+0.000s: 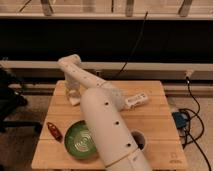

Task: Place the white sponge in the ceramic bowl

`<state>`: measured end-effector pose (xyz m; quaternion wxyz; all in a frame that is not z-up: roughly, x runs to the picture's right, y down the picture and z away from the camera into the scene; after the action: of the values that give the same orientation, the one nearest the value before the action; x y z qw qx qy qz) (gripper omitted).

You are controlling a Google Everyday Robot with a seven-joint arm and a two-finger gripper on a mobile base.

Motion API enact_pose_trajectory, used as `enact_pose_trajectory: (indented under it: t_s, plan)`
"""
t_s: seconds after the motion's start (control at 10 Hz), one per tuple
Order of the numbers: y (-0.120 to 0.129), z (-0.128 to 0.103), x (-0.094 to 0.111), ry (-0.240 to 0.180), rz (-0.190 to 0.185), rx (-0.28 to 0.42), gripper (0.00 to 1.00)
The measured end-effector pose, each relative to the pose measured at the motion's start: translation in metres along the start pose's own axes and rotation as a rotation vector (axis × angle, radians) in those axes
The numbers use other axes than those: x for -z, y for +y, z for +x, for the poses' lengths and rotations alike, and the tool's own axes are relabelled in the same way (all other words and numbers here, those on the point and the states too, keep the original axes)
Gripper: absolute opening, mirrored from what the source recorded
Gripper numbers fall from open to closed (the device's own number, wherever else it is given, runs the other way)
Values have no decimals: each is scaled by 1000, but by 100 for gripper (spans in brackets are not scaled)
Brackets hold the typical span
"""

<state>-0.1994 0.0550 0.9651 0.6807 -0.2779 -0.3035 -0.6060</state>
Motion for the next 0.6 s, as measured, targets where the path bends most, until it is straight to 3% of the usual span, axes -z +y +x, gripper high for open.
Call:
enact_pose_trajectory:
  t_s: [0.1, 0.2, 0.6]
  plan:
    - [-1, -4, 2, -3, 3, 4, 3]
    - [-2, -7, 4, -6, 7, 9, 0]
    - [-14, -18, 19, -2, 34, 43, 0]
